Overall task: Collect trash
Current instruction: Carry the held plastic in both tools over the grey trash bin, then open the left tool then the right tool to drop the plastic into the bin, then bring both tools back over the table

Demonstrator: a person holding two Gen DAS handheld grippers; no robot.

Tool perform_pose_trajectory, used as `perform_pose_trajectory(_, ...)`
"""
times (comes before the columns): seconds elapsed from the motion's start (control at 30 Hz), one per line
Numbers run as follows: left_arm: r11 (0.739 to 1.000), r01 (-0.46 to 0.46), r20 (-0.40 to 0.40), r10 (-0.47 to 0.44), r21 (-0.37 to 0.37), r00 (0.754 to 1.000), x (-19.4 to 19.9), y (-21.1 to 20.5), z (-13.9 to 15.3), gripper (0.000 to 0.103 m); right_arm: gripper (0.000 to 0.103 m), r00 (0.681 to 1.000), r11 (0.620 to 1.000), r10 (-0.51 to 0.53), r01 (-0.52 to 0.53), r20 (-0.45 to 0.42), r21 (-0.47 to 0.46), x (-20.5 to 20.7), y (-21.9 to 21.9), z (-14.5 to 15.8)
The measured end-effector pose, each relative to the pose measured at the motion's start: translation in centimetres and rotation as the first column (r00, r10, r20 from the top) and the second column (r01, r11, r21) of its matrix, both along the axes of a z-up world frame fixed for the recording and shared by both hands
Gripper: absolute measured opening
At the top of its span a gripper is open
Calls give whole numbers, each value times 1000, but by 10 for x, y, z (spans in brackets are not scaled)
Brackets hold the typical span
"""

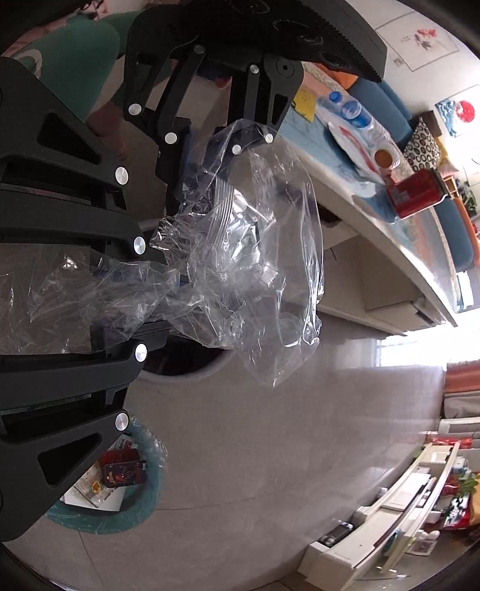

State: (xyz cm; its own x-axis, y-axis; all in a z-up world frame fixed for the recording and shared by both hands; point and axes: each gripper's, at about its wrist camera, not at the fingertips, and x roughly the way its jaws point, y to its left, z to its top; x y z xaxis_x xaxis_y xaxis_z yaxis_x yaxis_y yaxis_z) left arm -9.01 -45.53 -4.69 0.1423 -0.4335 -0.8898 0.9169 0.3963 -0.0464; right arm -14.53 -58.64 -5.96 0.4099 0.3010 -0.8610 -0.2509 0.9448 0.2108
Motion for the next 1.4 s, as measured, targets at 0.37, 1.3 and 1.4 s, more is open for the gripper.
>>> perform_pose_trajectory(0.37,995,8,11,-9,102,1000,-8,-13,-34,25,29,990,999,-32,32,-136,2,37,10,-75)
perform_pose_trajectory(1.3,997,-51,77,47,58,996,-11,26,2,45,72,995,999,-38,38,-89,-4,43,18,-33)
perform_pose_trajectory(1.4,997,-67,82,64,24,995,-10,35,15,46,72,998,1000,-27,27,-49,-10,40,20,-9)
